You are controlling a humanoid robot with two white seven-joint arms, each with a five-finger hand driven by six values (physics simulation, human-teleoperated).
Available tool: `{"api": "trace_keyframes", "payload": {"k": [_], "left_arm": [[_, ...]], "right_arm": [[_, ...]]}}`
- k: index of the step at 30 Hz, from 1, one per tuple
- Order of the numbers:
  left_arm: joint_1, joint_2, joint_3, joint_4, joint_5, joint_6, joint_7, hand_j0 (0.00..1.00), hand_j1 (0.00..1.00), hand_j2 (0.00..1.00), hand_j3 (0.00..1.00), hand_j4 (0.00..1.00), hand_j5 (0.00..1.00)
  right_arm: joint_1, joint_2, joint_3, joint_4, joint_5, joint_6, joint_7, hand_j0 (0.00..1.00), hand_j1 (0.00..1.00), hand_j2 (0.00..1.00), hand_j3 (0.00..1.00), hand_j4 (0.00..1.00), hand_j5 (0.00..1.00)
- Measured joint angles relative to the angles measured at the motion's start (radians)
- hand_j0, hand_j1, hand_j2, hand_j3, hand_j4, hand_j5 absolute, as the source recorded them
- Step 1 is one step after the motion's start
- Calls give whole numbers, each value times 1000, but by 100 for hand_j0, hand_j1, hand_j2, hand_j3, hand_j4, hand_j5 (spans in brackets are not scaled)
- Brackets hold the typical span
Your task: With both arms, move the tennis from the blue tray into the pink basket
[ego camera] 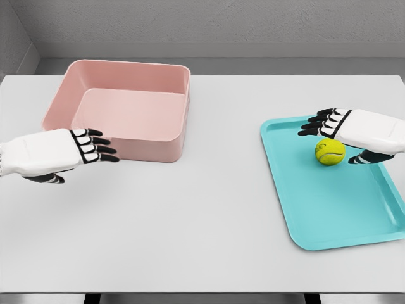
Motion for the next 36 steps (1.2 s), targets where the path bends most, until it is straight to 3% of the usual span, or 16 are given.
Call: {"api": "trace_keyframes", "payload": {"k": [7,11,14,18,23,30,36], "left_arm": [[8,-4,-41,0,-1,0,-10,100,100,100,100,100,100],[15,-3,-44,4,17,0,-9,100,100,100,100,100,100],[21,-1,-44,8,25,0,-8,100,100,100,100,100,100],[43,5,-41,18,72,0,-5,100,100,100,100,100,100],[64,16,-39,35,117,0,-3,100,100,100,100,100,100],[72,37,-42,54,146,0,-3,100,100,100,100,100,100],[72,54,-66,98,187,0,-4,100,100,100,100,100,100]], "right_arm": [[-17,6,1,34,-11,0,62,100,100,100,100,100,100],[-55,22,0,80,-164,0,243,100,100,100,100,100,100],[-98,56,0,98,-217,-1,298,100,100,100,100,100,100],[-141,132,7,155,-234,-1,322,99,99,99,99,99,99],[-141,210,12,241,-205,-1,329,99,99,99,99,99,99],[-147,262,27,354,-144,-1,330,99,99,99,99,99,99],[-146,281,44,401,-115,-1,331,99,99,99,99,99,99]]}}
